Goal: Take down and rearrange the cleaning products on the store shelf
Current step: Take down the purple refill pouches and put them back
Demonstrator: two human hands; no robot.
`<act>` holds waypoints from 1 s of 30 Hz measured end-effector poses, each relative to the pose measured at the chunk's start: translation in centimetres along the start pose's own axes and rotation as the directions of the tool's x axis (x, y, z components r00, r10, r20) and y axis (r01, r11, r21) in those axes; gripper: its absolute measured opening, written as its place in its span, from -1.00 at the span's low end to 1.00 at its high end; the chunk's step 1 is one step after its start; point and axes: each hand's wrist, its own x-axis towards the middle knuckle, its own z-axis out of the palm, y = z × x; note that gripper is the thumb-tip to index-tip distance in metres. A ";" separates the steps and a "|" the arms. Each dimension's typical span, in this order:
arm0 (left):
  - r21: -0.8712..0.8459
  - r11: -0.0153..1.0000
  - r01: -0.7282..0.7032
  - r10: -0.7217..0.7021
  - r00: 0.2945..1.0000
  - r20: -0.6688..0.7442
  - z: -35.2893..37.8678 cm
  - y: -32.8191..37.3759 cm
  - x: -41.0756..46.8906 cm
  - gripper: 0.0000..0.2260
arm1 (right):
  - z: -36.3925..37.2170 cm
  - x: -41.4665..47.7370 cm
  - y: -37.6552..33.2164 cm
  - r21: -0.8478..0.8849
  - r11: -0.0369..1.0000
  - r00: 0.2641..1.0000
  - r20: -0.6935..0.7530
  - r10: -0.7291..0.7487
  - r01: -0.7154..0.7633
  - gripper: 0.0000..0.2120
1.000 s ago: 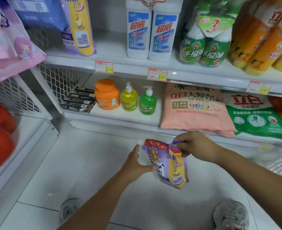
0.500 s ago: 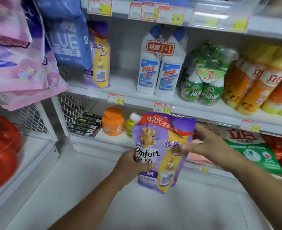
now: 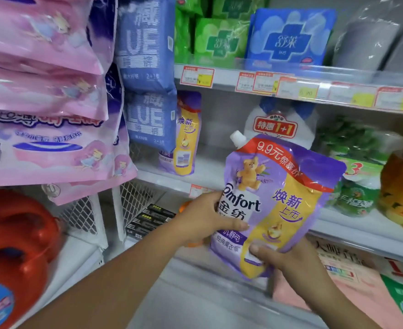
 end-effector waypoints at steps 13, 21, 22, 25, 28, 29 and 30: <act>0.518 0.821 0.240 0.105 0.829 -0.549 -9.3 -9.3 4.7 -0.16 | 4.9 12.5 -1.7 -0.189 0.980 0.928 -0.349 -0.129 0.065 -0.76; 0.564 0.798 0.212 0.174 0.815 -0.553 -7.3 -10.4 7.5 -0.08 | 6.0 17.1 -0.8 -0.292 0.955 0.906 -0.417 -0.081 -0.049 -0.67; 0.558 0.801 0.216 0.173 0.808 -0.562 -7.0 -10.4 7.8 -0.06 | 6.1 17.5 -0.6 -0.298 0.953 0.904 -0.422 -0.077 -0.058 -0.64; 0.561 0.797 0.225 0.200 0.778 -0.596 -6.2 -10.8 8.6 0.01 | 6.0 18.7 -0.4 -0.302 0.950 0.898 -0.435 -0.069 -0.073 -0.63; 0.571 0.790 0.223 0.228 0.757 -0.613 -5.7 -11.1 8.9 0.05 | 6.1 19.5 -1.1 -0.313 0.947 0.902 -0.426 -0.067 -0.077 -0.65; 0.573 0.790 0.220 0.234 0.755 -0.613 -5.7 -11.2 9.0 0.05 | 6.3 19.8 -1.3 -0.318 0.945 0.907 -0.416 -0.068 -0.075 -0.66; 0.576 0.788 0.219 0.237 0.755 -0.611 -5.7 -11.2 9.0 0.05 | 6.5 20.0 -1.5 -0.323 0.944 0.912 -0.405 -0.067 -0.074 -0.66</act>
